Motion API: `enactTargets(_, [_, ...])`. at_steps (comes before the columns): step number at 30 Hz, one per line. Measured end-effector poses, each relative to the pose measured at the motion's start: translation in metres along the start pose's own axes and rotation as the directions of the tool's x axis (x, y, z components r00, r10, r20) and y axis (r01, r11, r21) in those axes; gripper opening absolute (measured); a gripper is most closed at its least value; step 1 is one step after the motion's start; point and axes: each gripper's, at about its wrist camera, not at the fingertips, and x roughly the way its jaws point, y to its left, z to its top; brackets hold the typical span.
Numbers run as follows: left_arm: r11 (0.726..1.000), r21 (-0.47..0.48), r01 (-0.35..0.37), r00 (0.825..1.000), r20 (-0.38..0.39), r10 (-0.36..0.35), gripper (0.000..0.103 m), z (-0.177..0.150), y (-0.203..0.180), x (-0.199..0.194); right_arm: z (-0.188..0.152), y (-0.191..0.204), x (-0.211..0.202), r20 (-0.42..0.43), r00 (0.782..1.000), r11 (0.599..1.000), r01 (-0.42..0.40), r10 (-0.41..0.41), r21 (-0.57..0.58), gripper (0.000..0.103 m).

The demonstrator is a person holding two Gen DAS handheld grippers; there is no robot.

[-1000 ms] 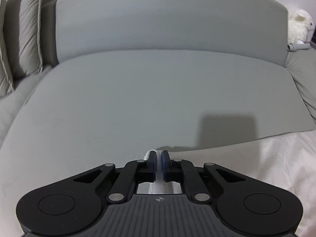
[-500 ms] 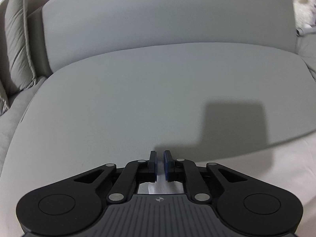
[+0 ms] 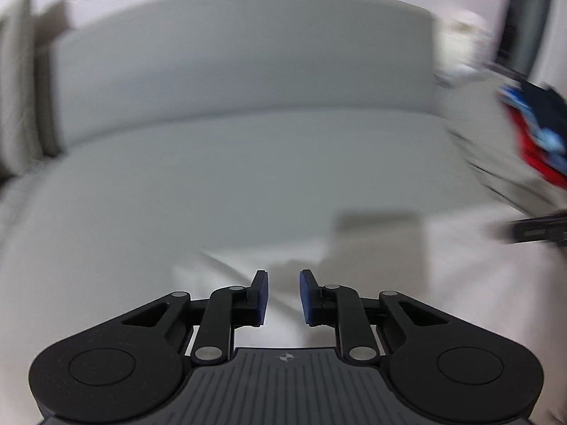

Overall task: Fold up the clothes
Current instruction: 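Pinch the folded edge again with both grippers, then open them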

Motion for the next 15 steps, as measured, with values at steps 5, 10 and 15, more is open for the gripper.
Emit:
enactTargets(5, [0.996, 0.018, -0.087, 0.995, -0.044, 0.088, 0.019, -0.015, -0.012, 0.037, -0.026, 0.046, 0.020, -0.061, 0.997, 0.992, -0.061, 0.054, -0.111, 0.010])
enactTargets(10, [0.959, 0.005, -0.284, 0.958, -0.031, 0.284, 0.016, -0.015, 0.013, 0.029, -0.038, 0.033, 0.025, -0.026, 0.990, 0.973, 0.129, -0.136, -0.192, 0.004])
enactTargets(15, [0.914, -0.095, -0.395, 0.917, -0.091, 0.388, 0.024, -0.021, 0.059, 0.026, -0.039, -0.020, 0.009, -0.026, 0.968, 0.965, 0.245, -0.248, -0.090, 0.005])
